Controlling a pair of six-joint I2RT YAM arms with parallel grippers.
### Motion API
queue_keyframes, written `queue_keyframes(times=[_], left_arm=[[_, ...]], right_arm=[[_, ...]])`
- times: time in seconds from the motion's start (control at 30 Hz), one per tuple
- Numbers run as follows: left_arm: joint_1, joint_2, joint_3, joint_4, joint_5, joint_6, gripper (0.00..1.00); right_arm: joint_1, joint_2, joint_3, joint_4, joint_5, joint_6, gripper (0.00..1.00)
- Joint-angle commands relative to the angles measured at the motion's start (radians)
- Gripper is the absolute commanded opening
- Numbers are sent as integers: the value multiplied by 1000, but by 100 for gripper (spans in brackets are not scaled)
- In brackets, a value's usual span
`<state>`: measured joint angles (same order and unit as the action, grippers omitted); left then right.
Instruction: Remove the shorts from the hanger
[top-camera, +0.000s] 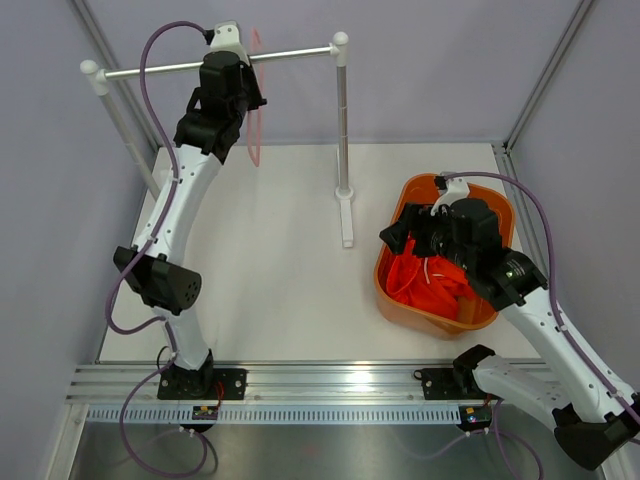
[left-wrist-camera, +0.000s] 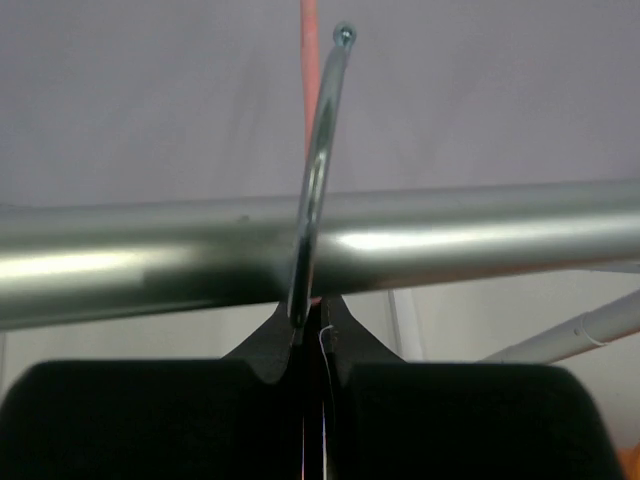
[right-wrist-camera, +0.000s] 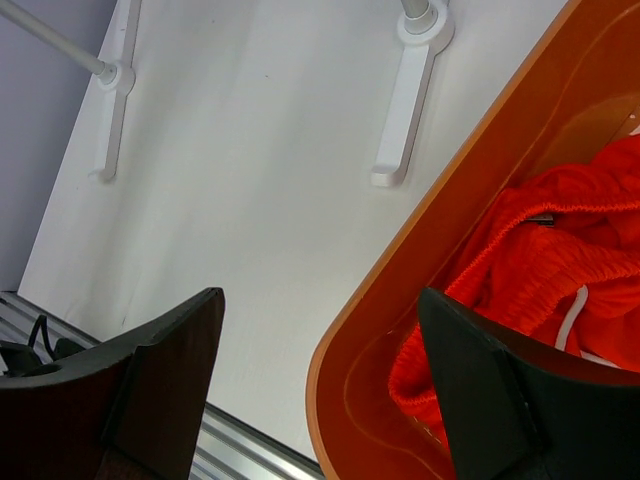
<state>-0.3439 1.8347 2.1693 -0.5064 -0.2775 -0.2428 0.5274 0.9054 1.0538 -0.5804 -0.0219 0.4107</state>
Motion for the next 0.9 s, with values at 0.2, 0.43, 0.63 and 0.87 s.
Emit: queue_keyframes(times=[0.2, 0.43, 0.63, 0.87], left_arm=[[34, 54, 67, 37, 58, -46, 0], [36, 44, 15, 17, 72, -55, 7], [34, -23, -81, 63, 84, -52, 20], [34, -58, -103, 77, 87, -41, 27]], right_arm=[[-4, 0, -5, 60, -52, -16, 87], [-4, -2, -6, 50, -53, -15, 87], [-4, -7, -17, 47, -47, -12, 86], [-4, -3, -21, 47, -41, -10, 87]])
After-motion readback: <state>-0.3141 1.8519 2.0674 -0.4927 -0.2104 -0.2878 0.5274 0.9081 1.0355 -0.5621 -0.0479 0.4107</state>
